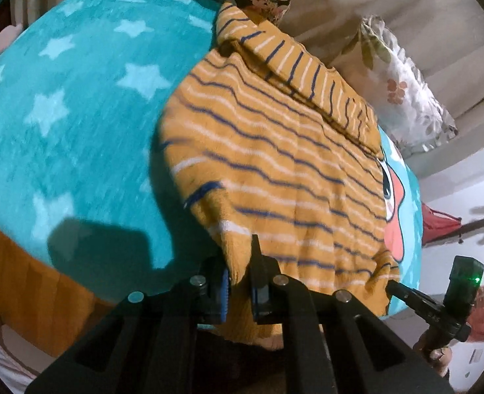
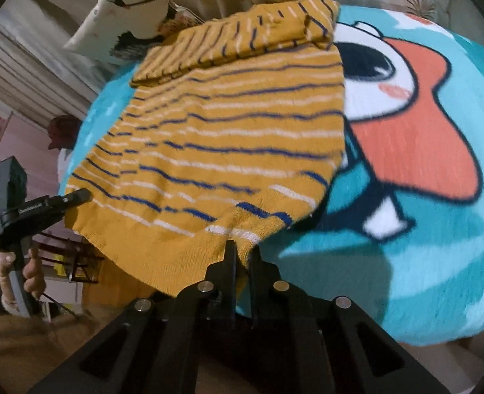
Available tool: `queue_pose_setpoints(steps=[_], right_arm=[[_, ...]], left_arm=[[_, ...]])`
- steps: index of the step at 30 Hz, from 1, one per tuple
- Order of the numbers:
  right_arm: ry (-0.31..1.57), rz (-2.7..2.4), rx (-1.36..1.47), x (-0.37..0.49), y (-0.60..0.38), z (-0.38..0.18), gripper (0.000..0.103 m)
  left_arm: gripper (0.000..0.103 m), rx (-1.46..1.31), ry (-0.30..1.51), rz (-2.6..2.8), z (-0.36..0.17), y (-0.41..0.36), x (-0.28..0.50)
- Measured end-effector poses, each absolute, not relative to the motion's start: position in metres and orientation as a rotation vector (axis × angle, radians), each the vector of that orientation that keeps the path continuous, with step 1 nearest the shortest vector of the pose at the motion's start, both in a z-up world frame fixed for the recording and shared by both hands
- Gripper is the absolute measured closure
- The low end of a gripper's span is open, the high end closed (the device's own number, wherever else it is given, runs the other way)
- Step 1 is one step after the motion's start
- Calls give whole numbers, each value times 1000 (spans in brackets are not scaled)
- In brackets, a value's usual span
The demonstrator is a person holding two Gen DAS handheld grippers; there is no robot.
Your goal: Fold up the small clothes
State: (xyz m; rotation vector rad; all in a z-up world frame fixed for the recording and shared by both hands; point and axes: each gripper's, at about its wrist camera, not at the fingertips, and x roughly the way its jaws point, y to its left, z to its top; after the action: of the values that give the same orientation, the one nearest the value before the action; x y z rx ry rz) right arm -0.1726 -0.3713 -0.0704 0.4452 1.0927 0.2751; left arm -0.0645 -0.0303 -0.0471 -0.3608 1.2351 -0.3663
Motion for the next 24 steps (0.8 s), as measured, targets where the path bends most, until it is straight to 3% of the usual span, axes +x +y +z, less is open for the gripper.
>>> queue_pose_setpoints(steps=[11,14,16,18,21,24], right_arm=[[1088,211,609,-42,-409,-77,94],[1057,184,692,-31,-426,-71,91],[1026,160,702,-31,-437,-62,73],[1005,133,703,-30,-448,-53,62],[1023,116,650,-28,-454,-46,62],[1067,165,624,-29,-448,-50,55]], left_arm=[[93,-393,1235,-341,-58,-76,40],[71,-411,1211,-413,-44,-73,48],[52,-390,1196,-416,-38,-67,51],[43,-375,1184,-398,-34,-62,55],[41,-391,1202,-393,-37,-47,65],[37,-361,1211,-406,-39,-39,70]])
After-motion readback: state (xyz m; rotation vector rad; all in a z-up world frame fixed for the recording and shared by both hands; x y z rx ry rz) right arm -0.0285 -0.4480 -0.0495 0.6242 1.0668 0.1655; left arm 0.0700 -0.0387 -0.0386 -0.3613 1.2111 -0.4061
